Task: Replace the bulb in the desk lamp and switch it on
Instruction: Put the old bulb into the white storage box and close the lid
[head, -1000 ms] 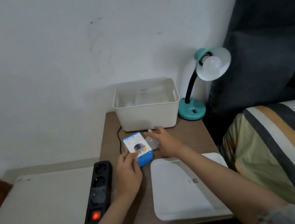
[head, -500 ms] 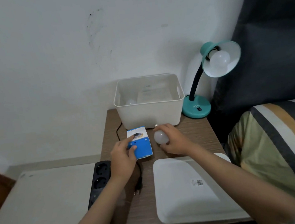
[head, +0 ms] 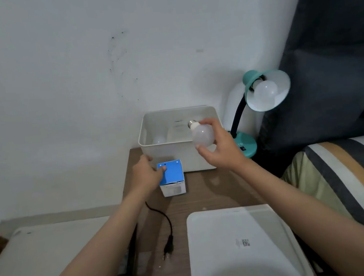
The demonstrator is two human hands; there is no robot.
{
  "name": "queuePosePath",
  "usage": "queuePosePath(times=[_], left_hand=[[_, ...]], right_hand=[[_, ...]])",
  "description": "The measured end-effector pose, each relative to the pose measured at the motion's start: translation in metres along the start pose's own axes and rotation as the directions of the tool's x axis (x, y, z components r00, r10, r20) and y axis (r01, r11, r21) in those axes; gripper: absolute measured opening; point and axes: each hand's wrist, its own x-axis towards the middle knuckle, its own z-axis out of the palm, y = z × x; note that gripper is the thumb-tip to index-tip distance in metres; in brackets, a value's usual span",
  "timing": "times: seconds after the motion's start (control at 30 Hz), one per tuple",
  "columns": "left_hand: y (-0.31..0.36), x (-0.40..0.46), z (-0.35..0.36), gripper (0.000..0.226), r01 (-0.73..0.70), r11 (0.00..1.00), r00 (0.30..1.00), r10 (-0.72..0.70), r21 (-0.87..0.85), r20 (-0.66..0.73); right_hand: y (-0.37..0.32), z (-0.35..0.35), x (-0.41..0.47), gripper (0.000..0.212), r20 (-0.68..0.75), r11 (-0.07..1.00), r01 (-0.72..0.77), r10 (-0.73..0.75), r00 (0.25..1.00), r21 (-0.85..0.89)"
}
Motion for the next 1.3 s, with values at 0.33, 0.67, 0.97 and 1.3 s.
queuePosePath(times=[0.33, 0.67, 0.97, 1.3], left_hand=[[-0.002, 0.019, -0.004, 0.082, -0.237, 0.972, 0.945, 0.228, -0.007, -0.233], [0.010, 0.048, 0.001, 0.084, -0.298, 0.952, 0.950, 0.303, 0.072, -0.081], [0.008, 0.054, 0.002, 0.087, -0.278, 0.960, 0.956, 0.281, 0.038, -0.089], [0.037, 0.020, -0.014, 0.064, -0.416, 0.907, 0.891, 0.420, 0.059, -0.170]], right_hand=[[0.024, 0.014, 0.073, 0.055, 0.037, 0.979, -0.175, 0.180, 0.983, -0.108], [0.053, 0.032, 0.119, 0.063, 0.217, 0.916, -0.273, 0.341, 0.915, -0.293], [0.066, 0.035, 0.122, 0.059, 0.126, 0.853, -0.278, 0.366, 0.922, -0.442], [0.035, 0.008, 0.093, 0.057, 0.022, 0.876, -0.251, 0.285, 0.958, -0.412]])
